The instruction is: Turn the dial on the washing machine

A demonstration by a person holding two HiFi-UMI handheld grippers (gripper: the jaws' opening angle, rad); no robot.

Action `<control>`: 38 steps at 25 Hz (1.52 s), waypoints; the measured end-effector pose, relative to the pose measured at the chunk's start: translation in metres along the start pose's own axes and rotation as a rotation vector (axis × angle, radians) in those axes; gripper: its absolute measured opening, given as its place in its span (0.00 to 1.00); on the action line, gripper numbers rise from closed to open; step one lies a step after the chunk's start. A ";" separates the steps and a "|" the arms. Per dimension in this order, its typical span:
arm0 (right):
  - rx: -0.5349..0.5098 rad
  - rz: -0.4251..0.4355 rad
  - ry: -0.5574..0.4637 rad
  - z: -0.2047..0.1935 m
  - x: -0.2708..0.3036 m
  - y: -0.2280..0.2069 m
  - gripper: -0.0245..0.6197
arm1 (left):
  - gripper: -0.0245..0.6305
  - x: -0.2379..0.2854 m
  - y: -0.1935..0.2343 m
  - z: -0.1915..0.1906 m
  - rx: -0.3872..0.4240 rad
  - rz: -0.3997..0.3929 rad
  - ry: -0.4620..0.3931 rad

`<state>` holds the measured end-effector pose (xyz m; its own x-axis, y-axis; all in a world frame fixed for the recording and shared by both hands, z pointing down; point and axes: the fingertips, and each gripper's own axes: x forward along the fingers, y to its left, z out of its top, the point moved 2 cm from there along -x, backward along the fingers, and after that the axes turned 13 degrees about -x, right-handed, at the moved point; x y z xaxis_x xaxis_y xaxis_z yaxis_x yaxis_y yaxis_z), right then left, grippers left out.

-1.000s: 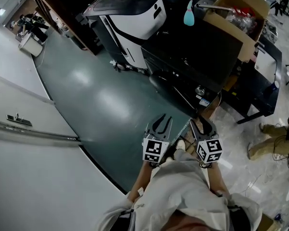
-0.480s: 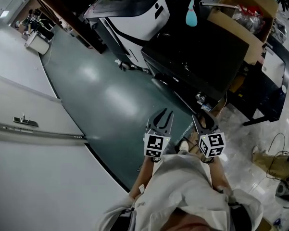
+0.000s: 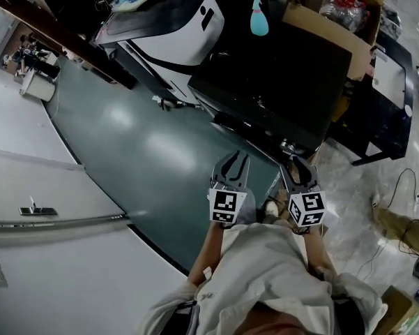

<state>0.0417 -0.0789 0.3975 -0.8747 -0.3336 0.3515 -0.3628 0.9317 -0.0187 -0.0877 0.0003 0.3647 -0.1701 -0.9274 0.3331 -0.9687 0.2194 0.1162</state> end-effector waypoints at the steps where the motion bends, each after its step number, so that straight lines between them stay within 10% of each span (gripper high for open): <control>1: 0.006 -0.022 0.008 -0.001 0.005 -0.002 0.31 | 0.19 0.007 0.005 -0.001 0.003 -0.016 0.007; 20: 0.120 -0.552 0.175 -0.035 0.065 0.033 0.35 | 0.19 0.063 0.090 -0.051 0.071 -0.461 0.165; 38: 0.097 -0.667 0.241 -0.071 0.064 0.005 0.40 | 0.19 0.086 0.060 -0.078 0.127 -0.545 0.235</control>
<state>0.0071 -0.0853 0.4865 -0.3656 -0.7761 0.5138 -0.8322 0.5198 0.1930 -0.1464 -0.0430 0.4731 0.3868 -0.8011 0.4567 -0.9216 -0.3194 0.2205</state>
